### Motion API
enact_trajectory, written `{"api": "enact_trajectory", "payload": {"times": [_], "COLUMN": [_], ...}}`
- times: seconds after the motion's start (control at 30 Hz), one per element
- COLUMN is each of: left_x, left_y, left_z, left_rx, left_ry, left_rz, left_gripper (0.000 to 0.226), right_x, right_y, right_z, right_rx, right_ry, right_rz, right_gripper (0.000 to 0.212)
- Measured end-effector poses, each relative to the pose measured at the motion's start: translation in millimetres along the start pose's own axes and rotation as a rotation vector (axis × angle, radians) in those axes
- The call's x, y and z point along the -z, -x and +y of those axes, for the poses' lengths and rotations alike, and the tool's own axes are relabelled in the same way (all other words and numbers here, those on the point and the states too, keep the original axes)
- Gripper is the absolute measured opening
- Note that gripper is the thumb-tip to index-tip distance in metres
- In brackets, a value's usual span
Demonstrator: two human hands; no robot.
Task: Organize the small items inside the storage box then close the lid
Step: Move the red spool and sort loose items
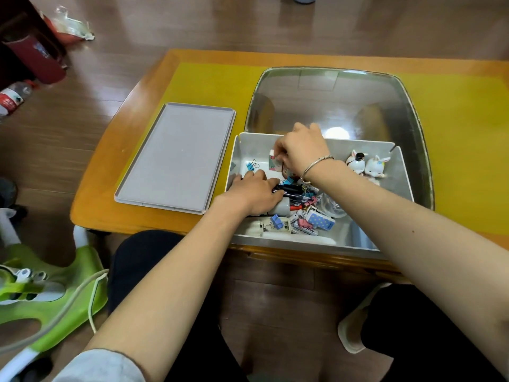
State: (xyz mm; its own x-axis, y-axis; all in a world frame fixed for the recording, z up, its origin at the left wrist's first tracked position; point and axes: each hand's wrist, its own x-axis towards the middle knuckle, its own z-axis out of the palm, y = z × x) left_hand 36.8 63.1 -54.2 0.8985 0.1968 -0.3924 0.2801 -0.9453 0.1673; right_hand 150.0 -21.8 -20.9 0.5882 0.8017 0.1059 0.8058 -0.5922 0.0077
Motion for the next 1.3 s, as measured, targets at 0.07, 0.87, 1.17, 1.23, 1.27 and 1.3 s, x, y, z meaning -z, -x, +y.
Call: {"api": "enact_trajectory", "payload": {"times": [0.07,0.87,1.17,1.23,1.27,1.3], "left_x": [-1,8,-4,-5,-4,-4], "left_y": [1,-23,-20,-17,-15,-13], "left_z": [-1,3,1,0,0,0], "left_rx": [-0.006,0.071,0.044,0.025,0.022,0.022], "left_ry": [0.016,0.584,0.24,0.242,0.238,0.224], "left_rz": [0.014,0.123,0.118,0.122,0.118,0.109], "left_gripper": [0.053,0.032,0.044,0.045,0.045,0.045], "right_x": [1,2,-1,2,4,5], "right_y": [0,19,21,24,26,27], "right_z": [0,10,21,26,28,30], "right_rx": [0.01,0.077,0.092,0.074,0.055,0.037], "right_ry": [0.087,0.112,-0.092,-0.122,-0.114,-0.095], "right_rz": [-0.009,-0.132,-0.123,-0.08,-0.074,-0.082], "right_gripper": [0.019,0.024,0.037,0.036,0.037,0.037]}}
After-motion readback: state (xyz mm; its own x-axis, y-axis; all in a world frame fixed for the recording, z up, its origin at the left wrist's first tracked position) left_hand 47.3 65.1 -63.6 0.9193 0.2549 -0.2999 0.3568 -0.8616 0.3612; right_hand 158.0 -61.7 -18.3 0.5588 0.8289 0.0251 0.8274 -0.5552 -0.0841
